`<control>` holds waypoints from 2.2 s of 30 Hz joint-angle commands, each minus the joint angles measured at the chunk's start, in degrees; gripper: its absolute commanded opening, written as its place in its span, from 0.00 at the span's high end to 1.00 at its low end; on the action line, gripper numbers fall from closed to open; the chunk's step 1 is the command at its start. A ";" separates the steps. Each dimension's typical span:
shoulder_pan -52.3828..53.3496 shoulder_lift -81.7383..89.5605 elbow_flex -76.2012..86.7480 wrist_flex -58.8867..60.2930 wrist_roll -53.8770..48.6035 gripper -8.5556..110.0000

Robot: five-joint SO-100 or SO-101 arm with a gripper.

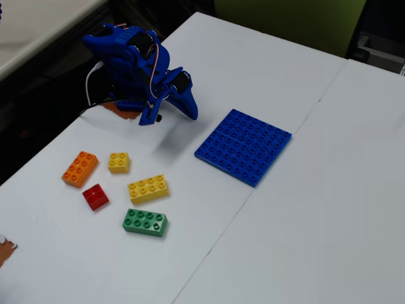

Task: Pick up the 2x2 yellow block and go up the 8x8 blue block.

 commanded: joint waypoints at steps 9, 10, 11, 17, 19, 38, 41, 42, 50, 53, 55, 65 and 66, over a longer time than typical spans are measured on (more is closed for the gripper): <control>0.00 2.46 0.00 -0.62 0.35 0.93; 0.00 2.46 0.00 -0.62 0.35 0.93; 0.00 2.46 0.00 -0.62 0.35 0.93; 0.00 2.46 0.00 -0.62 0.35 0.93; 0.00 2.46 0.00 -0.62 0.35 0.93; 0.00 2.46 0.00 -0.62 0.35 0.93; 0.00 2.46 0.00 -0.62 0.35 0.87; 0.00 2.46 0.00 -0.62 0.35 0.74; -0.62 2.46 0.00 -0.62 -0.70 0.14; -0.62 2.46 0.00 -0.62 -0.62 0.14; -0.62 2.46 0.00 -0.62 -1.23 0.14; 1.85 2.46 6.59 -13.89 -62.23 0.56; 2.81 2.46 6.59 -14.15 -67.32 0.60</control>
